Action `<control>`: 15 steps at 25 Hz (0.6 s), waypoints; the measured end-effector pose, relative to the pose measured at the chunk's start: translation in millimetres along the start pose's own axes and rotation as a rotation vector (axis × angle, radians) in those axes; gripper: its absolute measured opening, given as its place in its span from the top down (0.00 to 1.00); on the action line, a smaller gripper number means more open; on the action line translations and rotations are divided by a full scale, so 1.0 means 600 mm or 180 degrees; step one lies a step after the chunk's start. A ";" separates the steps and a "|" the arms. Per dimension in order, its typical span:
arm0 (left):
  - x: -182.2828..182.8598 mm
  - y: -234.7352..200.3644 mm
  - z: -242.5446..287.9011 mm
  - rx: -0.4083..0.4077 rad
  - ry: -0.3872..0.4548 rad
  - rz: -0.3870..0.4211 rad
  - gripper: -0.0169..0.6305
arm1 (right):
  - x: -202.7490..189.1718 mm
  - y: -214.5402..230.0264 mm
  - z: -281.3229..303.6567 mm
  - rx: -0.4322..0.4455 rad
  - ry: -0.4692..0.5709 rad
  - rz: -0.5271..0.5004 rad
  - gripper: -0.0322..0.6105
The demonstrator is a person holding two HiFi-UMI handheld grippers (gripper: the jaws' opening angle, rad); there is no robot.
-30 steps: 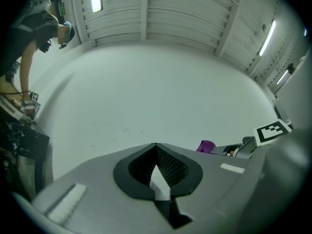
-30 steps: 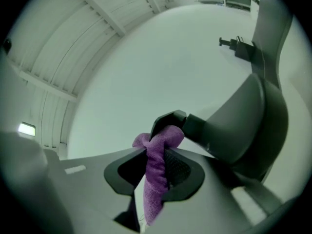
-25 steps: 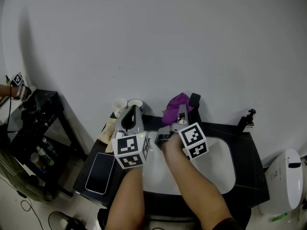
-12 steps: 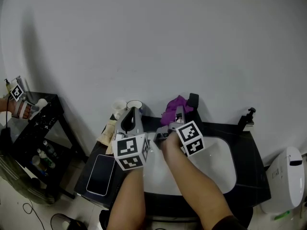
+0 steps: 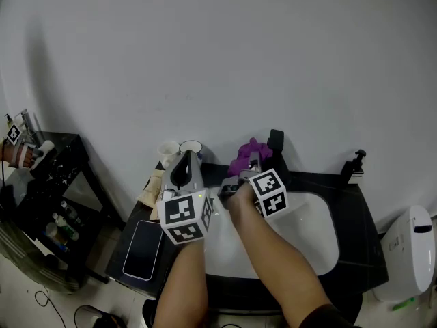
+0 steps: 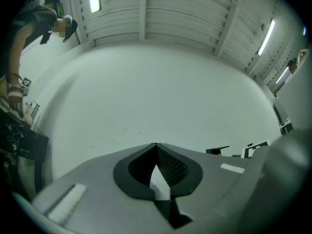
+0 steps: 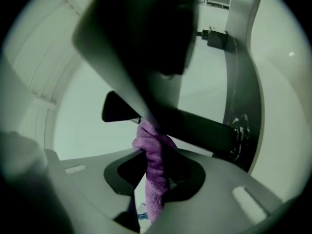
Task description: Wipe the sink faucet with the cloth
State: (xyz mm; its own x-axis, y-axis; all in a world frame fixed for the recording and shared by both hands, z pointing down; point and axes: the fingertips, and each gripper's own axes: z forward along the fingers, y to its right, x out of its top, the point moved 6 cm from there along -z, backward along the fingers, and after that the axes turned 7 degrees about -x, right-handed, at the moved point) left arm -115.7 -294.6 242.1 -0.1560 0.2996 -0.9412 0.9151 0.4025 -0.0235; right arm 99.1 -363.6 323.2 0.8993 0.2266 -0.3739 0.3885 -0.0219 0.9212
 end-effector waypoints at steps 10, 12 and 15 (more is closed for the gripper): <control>-0.004 0.009 0.005 -0.0058 -0.0053 0.0054 0.95 | -0.032 0.079 -0.016 -0.0412 -0.0232 0.0394 0.82; -0.006 0.011 0.006 -0.0071 -0.0072 0.0077 0.95 | -0.036 0.092 -0.023 -0.0452 -0.0270 0.0518 0.82; -0.009 0.016 0.007 -0.0099 -0.0112 0.0123 0.95 | -0.039 0.103 -0.028 -0.0431 -0.0339 0.0690 0.82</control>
State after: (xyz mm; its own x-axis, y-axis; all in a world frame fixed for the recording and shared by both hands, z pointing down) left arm -104.2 -296.1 245.6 -0.1072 0.2851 -0.9525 0.9082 0.4180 0.0229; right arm 98.8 -353.7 390.7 0.9774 0.1269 -0.1691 0.1608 0.0733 0.9843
